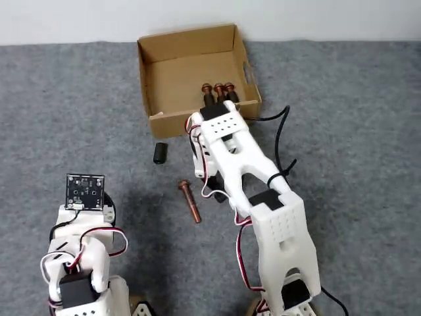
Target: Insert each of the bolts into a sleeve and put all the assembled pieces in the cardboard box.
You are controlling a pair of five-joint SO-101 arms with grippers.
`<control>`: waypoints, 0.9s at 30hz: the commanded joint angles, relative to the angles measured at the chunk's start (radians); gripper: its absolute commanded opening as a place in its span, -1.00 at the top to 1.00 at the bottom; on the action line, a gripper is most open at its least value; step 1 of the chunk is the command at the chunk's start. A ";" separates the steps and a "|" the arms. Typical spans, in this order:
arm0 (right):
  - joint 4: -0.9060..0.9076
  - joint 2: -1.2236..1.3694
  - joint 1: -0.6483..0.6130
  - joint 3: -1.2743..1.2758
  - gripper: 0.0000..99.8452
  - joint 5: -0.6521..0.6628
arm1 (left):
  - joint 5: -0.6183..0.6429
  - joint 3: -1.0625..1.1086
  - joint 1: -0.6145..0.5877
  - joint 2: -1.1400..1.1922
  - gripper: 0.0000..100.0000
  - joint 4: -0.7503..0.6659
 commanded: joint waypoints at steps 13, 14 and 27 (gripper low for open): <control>0.001 0.154 0.019 -0.149 0.72 -0.006 | -0.006 -0.004 -0.002 -0.008 0.83 -0.002; 0.008 0.154 0.022 -0.149 0.76 -0.005 | -0.006 -0.004 -0.002 -0.008 0.83 -0.002; 0.074 -0.084 0.016 -0.186 0.98 0.074 | -0.005 0.007 0.005 -0.008 0.83 0.005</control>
